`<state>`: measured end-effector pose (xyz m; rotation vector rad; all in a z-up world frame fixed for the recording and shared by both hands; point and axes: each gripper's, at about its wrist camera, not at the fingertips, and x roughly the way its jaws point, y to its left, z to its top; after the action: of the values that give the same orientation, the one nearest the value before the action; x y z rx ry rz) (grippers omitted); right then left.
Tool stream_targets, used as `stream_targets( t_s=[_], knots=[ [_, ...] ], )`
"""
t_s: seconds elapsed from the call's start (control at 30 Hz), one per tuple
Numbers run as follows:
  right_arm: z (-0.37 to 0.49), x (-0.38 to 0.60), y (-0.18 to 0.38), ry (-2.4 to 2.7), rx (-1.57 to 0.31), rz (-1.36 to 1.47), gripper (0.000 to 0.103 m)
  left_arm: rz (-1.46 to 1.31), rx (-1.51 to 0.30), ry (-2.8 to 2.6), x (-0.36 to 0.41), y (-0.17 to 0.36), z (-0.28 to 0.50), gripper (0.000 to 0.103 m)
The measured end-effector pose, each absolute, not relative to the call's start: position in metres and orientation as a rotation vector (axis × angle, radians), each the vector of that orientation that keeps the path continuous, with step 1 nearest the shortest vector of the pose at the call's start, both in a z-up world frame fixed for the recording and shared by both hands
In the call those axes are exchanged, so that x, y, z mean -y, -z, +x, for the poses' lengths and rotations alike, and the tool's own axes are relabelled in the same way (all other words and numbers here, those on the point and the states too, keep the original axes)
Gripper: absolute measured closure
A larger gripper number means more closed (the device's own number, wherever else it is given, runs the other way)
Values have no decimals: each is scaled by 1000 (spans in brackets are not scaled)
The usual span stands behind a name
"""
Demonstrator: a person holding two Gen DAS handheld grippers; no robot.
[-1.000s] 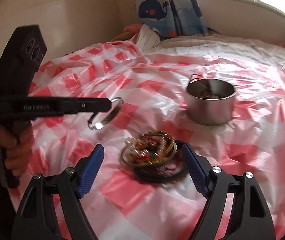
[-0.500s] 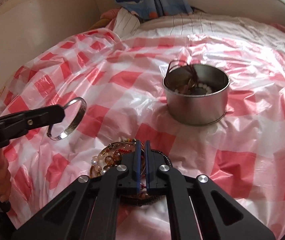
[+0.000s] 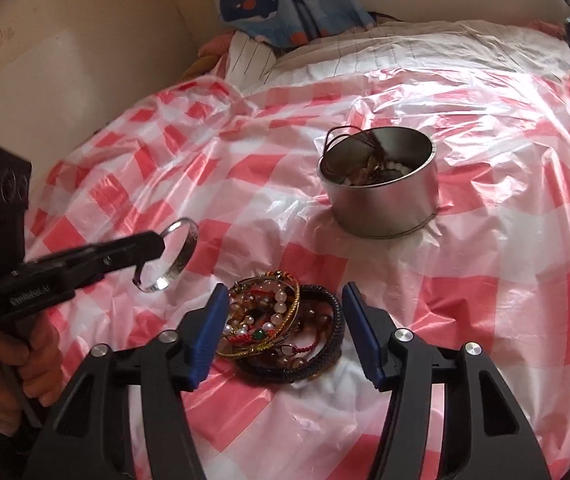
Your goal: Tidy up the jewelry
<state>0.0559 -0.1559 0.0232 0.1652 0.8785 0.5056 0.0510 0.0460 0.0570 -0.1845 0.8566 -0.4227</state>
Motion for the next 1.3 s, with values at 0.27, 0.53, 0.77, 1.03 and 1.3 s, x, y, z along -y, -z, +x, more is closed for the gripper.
stream_targets(
  t_s=[0.27,0.53,0.77,1.03,1.3],
  knots=[
    [68,137,1,-470,-945,64,93,-176,-849,425,-44,-59,51,98],
    [42,149,-32,-472,-806,51,98,-175,-854,426,-43,-58,51,98],
    [41,181,-19,-339,-845,14,99,-177,-862,429,-42,-56,50,98],
    [34,244,-18,-414,-893,327,99,-170,-864,433,-40,-55,51,97],
    [25,252,-31,-472,-865,347,99,-170,-867,436,-39,-55,51,97]
  ],
)
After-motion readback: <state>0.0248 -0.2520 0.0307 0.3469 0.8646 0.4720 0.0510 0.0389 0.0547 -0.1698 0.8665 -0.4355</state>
